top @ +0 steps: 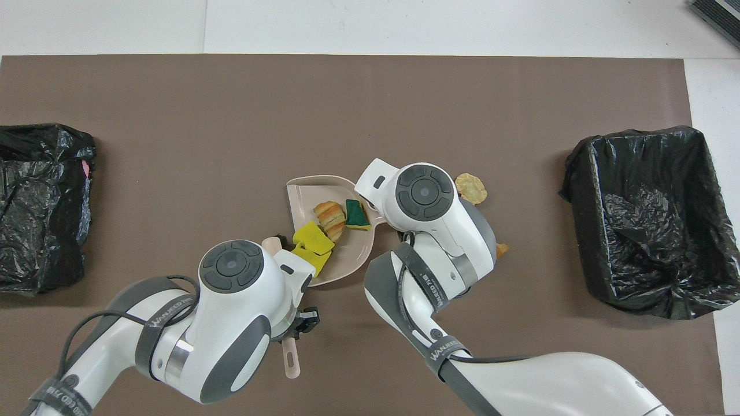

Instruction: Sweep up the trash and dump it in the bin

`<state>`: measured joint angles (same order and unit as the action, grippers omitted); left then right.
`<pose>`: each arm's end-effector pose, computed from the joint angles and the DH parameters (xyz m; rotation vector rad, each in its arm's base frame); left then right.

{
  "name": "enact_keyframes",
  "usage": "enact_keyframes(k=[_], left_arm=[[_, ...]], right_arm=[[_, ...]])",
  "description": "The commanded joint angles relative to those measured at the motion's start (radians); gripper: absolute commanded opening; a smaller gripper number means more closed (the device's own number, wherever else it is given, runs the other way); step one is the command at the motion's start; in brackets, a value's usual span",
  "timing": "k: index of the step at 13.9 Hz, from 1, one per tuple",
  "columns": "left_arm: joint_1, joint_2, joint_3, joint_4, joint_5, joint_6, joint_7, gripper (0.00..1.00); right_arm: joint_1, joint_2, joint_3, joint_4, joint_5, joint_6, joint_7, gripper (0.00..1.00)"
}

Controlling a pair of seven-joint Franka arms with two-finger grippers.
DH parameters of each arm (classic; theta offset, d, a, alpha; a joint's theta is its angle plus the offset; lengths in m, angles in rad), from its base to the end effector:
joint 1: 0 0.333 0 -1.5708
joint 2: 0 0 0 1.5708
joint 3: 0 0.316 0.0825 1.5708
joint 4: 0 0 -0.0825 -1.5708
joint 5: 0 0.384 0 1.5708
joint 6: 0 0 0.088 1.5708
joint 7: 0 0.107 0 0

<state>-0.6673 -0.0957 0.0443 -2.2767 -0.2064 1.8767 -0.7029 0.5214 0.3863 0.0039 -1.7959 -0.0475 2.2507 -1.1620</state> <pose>0.3701 -0.2848 0.3759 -3.0444 -0.2620 0.5499 0.5652 0.3258 0.3411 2.0176 2.3330 0.0828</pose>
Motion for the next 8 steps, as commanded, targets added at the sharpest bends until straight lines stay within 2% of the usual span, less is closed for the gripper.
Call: enact_keyframes(k=[1, 5, 8], left_arm=[[-0.001, -0.068, -0.004, -0.007, 0.032, -0.045, -0.006, 0.00], [-0.018, -0.110, -0.055, -0.047, 0.033, -0.038, -0.050, 0.00], [-0.018, -0.146, -0.099, -0.085, 0.054, -0.030, -0.115, 0.00]], right_arm=[[-0.009, -0.021, 0.010, -0.023, 0.028, 0.030, 0.010, 0.00], [-0.015, -0.027, 0.010, -0.022, 0.034, 0.040, 0.010, 0.00], [-0.047, -0.039, 0.011, -0.017, 0.084, 0.037, -0.034, 0.00]])
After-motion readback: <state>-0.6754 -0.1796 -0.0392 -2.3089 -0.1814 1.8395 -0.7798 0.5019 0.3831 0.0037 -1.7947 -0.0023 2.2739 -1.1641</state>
